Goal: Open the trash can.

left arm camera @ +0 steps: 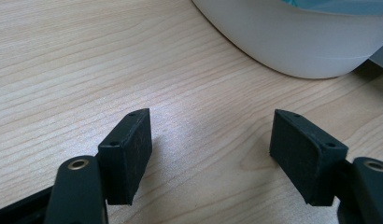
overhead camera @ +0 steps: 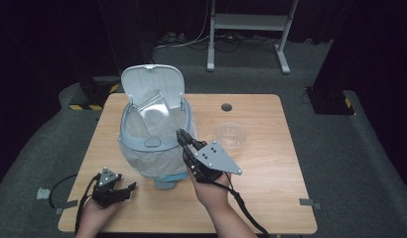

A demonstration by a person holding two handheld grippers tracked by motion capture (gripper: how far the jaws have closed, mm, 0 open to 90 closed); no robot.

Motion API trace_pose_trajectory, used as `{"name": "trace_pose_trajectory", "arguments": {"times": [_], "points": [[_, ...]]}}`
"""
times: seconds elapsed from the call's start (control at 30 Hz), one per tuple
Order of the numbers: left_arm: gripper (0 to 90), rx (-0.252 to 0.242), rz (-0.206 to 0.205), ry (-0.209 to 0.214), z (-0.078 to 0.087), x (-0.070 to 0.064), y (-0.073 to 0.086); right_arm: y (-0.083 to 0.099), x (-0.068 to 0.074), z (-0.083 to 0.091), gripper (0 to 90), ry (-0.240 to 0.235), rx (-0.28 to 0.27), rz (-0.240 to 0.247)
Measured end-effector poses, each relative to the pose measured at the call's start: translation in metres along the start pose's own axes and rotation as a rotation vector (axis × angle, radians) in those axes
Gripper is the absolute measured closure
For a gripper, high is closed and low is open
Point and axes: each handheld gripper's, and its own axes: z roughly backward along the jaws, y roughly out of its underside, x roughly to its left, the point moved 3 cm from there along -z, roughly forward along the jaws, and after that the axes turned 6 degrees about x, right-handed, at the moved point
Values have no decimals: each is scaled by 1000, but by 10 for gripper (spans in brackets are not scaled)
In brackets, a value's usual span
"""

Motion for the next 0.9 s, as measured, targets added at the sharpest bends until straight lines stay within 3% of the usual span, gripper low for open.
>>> {"name": "trace_pose_trajectory", "arguments": {"times": [0.23, 0.4, 0.7, 0.8, 0.9], "points": [[298, 0, 0, 0, 0, 0, 0, -27, 3, 3, 868, -33, -54, -24], [298, 0, 0, 0, 0, 0, 0, -45, 7, 3, 867, -6, -76, 4], [298, 0, 0, 0, 0, 0, 0, -54, 6, 1, 860, 0, -77, 4], [298, 0, 0, 0, 0, 0, 0, -54, 4, -2, 770, -10, -62, -6], [298, 0, 0, 0, 0, 0, 0, -55, 5, -2, 735, -4, -70, -3]]}}
